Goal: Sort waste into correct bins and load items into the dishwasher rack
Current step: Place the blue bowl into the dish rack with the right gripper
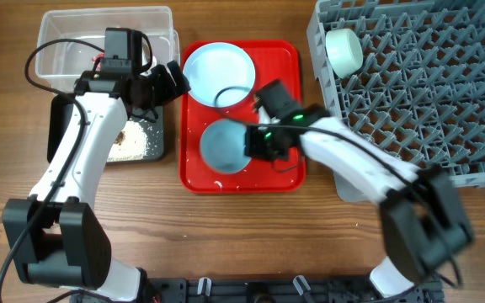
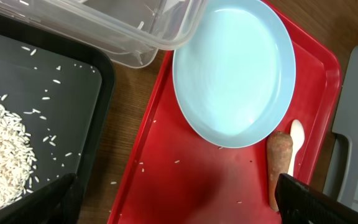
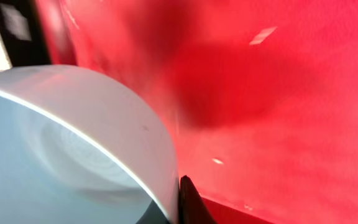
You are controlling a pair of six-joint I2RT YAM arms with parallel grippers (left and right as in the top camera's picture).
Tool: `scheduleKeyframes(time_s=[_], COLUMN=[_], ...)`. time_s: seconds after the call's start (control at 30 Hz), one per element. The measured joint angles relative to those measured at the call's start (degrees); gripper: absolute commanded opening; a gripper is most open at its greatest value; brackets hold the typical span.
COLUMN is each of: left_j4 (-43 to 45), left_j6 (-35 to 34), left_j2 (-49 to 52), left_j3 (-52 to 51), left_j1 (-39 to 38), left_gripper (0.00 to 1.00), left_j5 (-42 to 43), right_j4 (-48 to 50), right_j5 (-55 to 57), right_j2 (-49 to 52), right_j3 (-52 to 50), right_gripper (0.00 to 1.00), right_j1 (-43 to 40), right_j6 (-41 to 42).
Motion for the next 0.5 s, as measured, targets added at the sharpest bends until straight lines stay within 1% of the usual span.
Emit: scheduleKeyframes(time_s=[0.03,0.07,0.13,0.2,0.27,0.3,0.33,0.37,0.43,0.5], left_j4=[-0.02,-0.04,-0.04,-0.02,-0.02,0.02,0.15,0.02,0.13,0.02], left_j6=[-0.02,-0.02,-0.02,-0.02,-0.02,-0.02,0.00,0.00,-0.02,-0.02], left_j2=[0.00,0.00,0.00,0.00,0.00,0.00,0.00,0.00,-0.02,-0.02], left_j3=[0.00,0.00,0.00,0.00,0.00,0.00,0.00,0.00,0.00,0.00], left_j1=[0.00,0.00,0.00,0.00,0.00,0.00,0.00,0.00,0.00,0.00], left_gripper=[1.00,1.00,1.00,1.00,1.00,1.00,1.00,1.00,1.00,1.00], left_j5=[0.00,-0.02,0.00,0.00,-0.02,-0.02,-0.02,-0.02,-0.02,-0.02], right_j4=[-2.01,-3.82,-5.95,-7.58,-6.86,-4.02,1.09,5.77,16.85,24.50], right_j5=[3.58,9.42,23.78,44.35,64.08,73.48,80.56,85.35,90.66,93.18], right_j2=[-4.33,-9.35,-16.06,-20.87,-21.42,-20.87,-20.00,-18.95,-15.65,-11.91], right_j3=[0.11,0.26,0.63,0.94,0.98,0.98,0.98,0.96,1.25,1.20], right_gripper=[0.04,0.04,0.04,0.04,0.04,0.04,0.04,0.04,0.04,0.04], right_j1=[-2.58,-5.68,-10.36,-14.01,-14.99,-15.10,-15.13,-15.15,-15.17,-15.13], right_j6=[-1.05,-1.88,-2.43,-3.39,-8.13,-12.72,-18.82,-25.24,-40.70,-55.28])
